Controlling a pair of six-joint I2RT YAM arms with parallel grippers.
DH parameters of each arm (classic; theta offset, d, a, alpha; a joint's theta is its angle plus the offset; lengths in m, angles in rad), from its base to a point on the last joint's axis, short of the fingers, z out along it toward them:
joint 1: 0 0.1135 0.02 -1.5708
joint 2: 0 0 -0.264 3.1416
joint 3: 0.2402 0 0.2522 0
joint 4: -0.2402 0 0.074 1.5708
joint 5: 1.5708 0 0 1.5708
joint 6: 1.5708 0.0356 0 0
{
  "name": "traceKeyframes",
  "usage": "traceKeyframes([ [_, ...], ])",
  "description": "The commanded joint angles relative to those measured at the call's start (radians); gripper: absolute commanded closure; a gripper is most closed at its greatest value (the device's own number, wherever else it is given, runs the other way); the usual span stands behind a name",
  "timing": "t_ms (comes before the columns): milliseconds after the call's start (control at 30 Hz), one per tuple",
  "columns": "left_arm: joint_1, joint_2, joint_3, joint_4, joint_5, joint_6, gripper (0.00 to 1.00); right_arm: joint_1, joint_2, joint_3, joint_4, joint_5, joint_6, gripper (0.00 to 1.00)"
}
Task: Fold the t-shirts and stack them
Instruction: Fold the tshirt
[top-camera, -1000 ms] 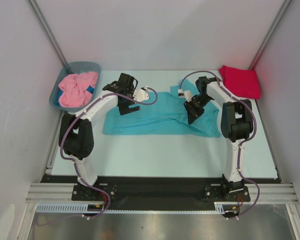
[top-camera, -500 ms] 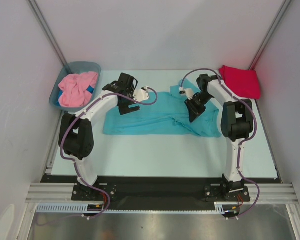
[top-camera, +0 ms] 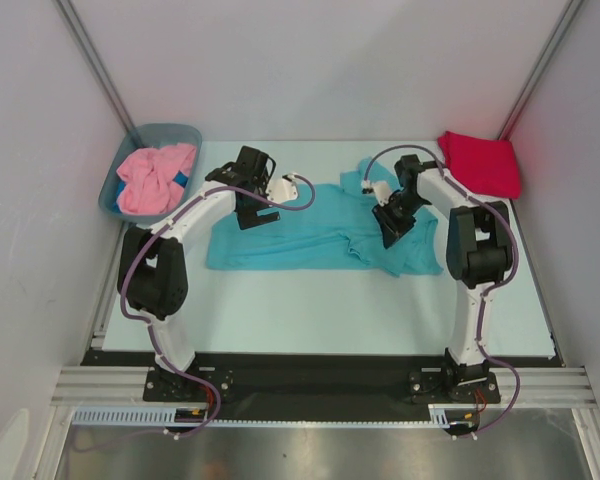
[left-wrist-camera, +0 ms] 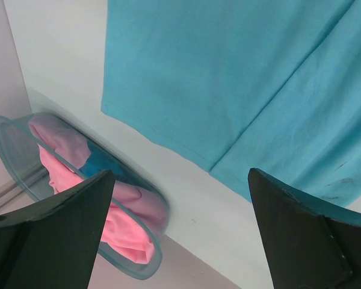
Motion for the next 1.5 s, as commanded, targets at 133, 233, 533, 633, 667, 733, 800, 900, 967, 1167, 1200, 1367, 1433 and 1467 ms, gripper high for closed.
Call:
traceKeyframes([
  [133, -0.008, -0.039, 0.008, 0.023, -0.011, 0.023, 0.0, 0.093, -0.234, -0.182, 0.229, 0.211, -0.006, 0.66],
  [233, -0.008, -0.054, -0.015, 0.023, -0.019, 0.036, 0.0, 0.111, -0.267, -0.194, 0.234, 0.237, -0.015, 0.62],
  [533, -0.008, -0.084, -0.046, 0.025, -0.013, 0.031, 0.0, 0.188, -0.38, -0.36, 0.307, 0.338, -0.07, 0.62],
  [633, -0.008, -0.088, -0.047, 0.028, -0.01, 0.031, 0.0, 0.237, -0.429, -0.431, 0.379, 0.405, -0.101, 0.62],
  [667, -0.008, -0.087, -0.047, 0.03, -0.008, 0.028, 0.0, 0.243, -0.44, -0.454, 0.388, 0.409, -0.109, 0.62],
  [733, -0.008, -0.088, -0.046, 0.033, -0.005, 0.025, 0.0, 0.26, -0.455, -0.466, 0.401, 0.436, -0.124, 0.61],
  [800, -0.008, -0.088, -0.047, 0.034, -0.001, 0.019, 0.0, 0.275, -0.464, -0.472, 0.402, 0.441, -0.13, 0.61],
  [900, -0.008, -0.09, -0.053, 0.034, 0.002, 0.014, 0.0, 0.297, -0.478, -0.477, 0.398, 0.453, -0.136, 0.6],
  [967, -0.008, -0.097, -0.059, 0.039, 0.006, 0.014, 0.0, 0.303, -0.483, -0.48, 0.395, 0.455, -0.135, 0.6],
  [1167, -0.008, -0.113, -0.085, 0.059, 0.002, 0.022, 0.0, 0.332, -0.501, -0.533, 0.388, 0.462, -0.13, 0.59],
  [1200, -0.008, -0.114, -0.087, 0.06, 0.002, 0.022, 0.0, 0.338, -0.501, -0.54, 0.387, 0.462, -0.127, 0.59],
  [1367, -0.008, -0.117, -0.09, 0.063, 0.006, 0.016, 0.0, 0.357, -0.512, -0.587, 0.398, 0.469, -0.126, 0.59],
  [1433, -0.008, -0.122, -0.093, 0.065, 0.006, 0.017, 0.0, 0.36, -0.514, -0.593, 0.402, 0.469, -0.126, 0.59],
  [1467, -0.008, -0.122, -0.096, 0.065, 0.004, 0.017, 0.0, 0.36, -0.514, -0.599, 0.404, 0.469, -0.127, 0.59],
])
